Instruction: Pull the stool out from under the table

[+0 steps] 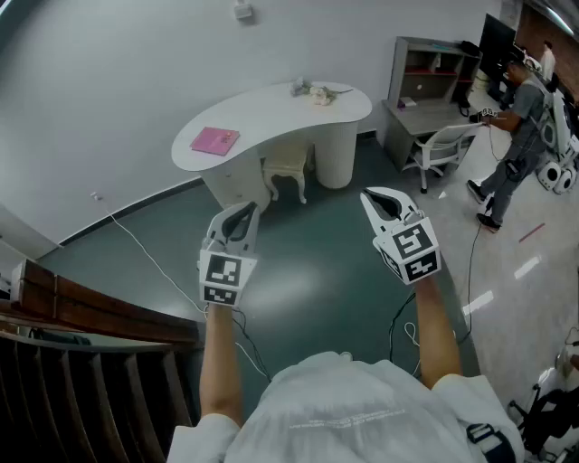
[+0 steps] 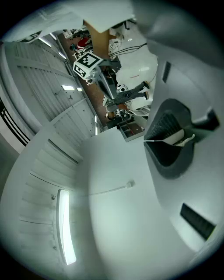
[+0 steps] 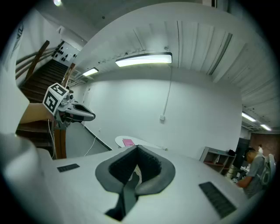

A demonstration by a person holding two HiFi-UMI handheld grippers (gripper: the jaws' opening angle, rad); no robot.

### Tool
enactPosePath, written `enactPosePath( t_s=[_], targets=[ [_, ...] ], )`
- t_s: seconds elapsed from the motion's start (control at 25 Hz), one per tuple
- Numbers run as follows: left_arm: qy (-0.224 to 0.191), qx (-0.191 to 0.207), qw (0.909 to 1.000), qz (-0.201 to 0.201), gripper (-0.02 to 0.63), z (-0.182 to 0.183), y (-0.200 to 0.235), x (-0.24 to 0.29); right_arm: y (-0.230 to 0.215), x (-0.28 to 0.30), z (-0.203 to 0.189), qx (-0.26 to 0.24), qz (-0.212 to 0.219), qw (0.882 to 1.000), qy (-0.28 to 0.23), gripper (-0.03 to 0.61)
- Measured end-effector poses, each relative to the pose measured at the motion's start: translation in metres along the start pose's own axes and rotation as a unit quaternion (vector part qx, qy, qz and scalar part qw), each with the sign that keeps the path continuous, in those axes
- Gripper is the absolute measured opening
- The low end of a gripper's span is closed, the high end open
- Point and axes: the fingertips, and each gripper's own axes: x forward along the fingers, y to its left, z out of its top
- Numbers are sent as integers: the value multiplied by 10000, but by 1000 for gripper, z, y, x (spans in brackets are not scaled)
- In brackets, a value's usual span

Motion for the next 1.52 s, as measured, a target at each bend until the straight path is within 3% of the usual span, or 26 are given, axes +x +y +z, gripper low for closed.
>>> enactPosePath(
  t_s=[0.48,0.72,1.2,1.52],
  targets=[
    [135,-141,9998,54,20,7,-51,34,-51,-21,-44,263,170,9994,-153,15],
    [305,-148,9994,22,21,-6,-50,61,-69,-4,-65,384,284,9989,15,14],
    [279,-166,9994,-77,20,-34,31,172,-137,107,-59,76,-82,9999,107,14],
    [334,-186,9991,-170,20,-64,109,265,-168,217,-53,151,140,9997,102,14]
  ],
)
